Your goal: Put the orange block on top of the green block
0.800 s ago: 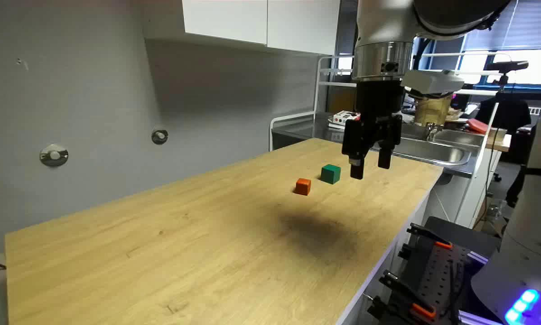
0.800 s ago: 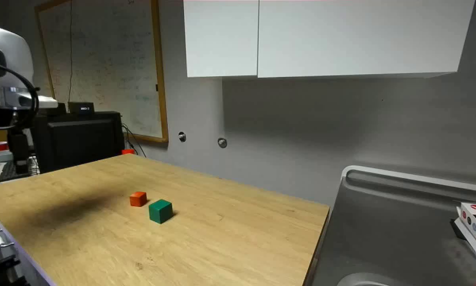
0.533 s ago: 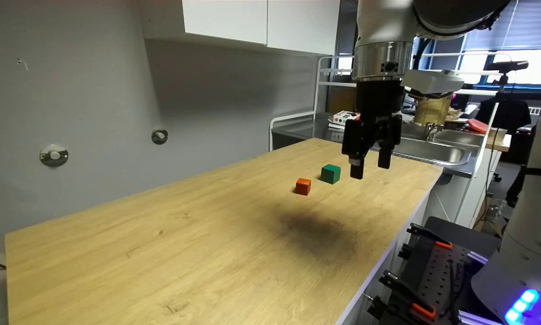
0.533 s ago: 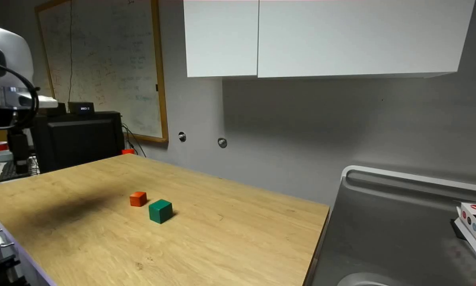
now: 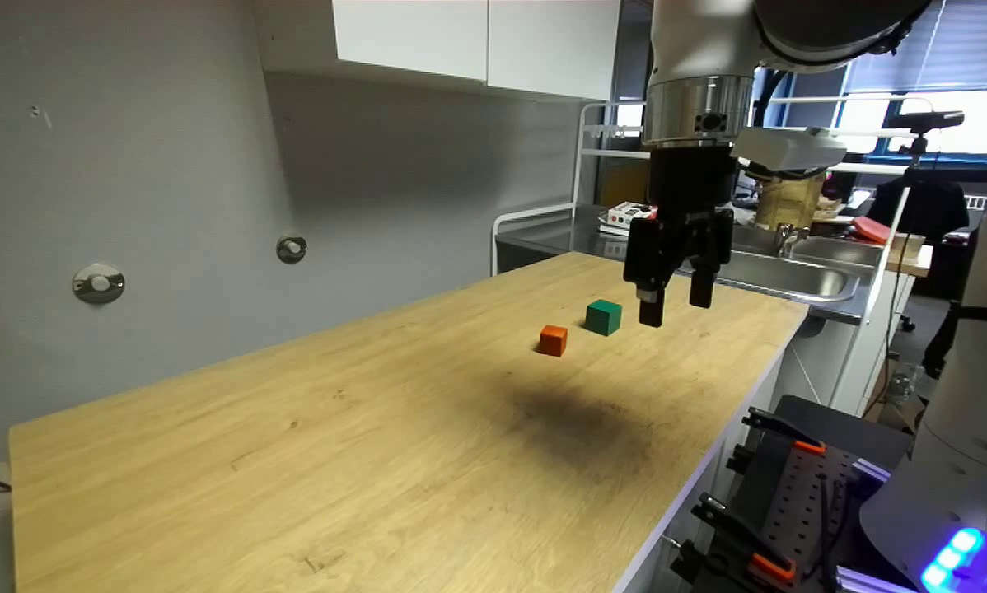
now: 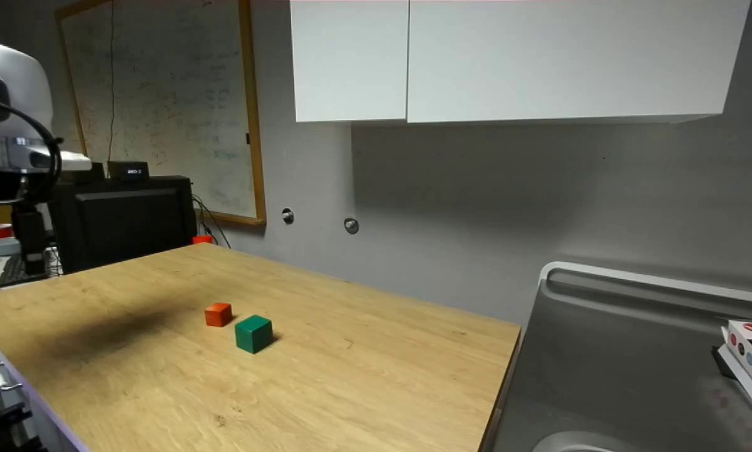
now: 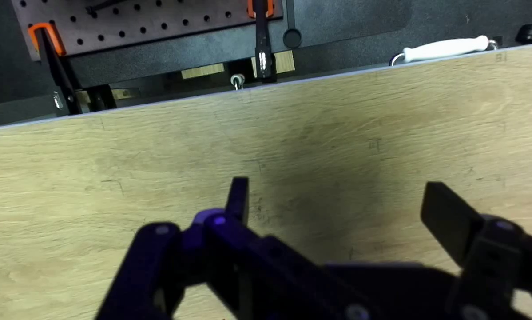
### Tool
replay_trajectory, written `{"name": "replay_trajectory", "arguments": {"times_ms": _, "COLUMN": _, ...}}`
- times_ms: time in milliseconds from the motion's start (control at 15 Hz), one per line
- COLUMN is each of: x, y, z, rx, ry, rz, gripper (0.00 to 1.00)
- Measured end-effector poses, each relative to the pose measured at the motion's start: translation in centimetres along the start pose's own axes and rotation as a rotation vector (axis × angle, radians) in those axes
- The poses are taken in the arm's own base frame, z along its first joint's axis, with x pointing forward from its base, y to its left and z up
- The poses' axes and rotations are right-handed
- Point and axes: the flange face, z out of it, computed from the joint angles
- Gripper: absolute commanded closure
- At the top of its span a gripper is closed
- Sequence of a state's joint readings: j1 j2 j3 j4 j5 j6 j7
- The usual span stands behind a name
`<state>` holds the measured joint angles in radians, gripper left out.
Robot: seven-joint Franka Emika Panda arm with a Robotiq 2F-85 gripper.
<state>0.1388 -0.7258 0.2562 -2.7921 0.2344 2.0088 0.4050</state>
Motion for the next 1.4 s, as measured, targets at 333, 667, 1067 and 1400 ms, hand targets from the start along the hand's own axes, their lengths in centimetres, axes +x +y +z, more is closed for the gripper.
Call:
{"name": "replay_trajectory", "arguments": {"times_ms": 333, "x": 1.0, "y": 0.8, "z": 0.1, "rx": 0.002, "ry": 0.008, "rz": 0.028, "gripper": 0.00}}
{"name": "replay_trajectory", "arguments": {"times_ms": 667, "x": 5.3, "y": 3.0, "z": 0.3, "rx": 0.038, "ry": 0.112, "rz": 0.095, "gripper": 0.00}}
{"name": "replay_trajectory", "arguments": {"times_ms": 1067, "x": 12.8, "y": 5.7, "z": 2.2, "rx": 0.040, "ry": 0.174, "rz": 0.164, "gripper": 0.00}}
{"name": "replay_trajectory", "arguments": {"times_ms": 1400, "x": 19.4, "y": 6.7, "z": 4.8, "rx": 0.060, "ry": 0.113, "rz": 0.202, "gripper": 0.00}}
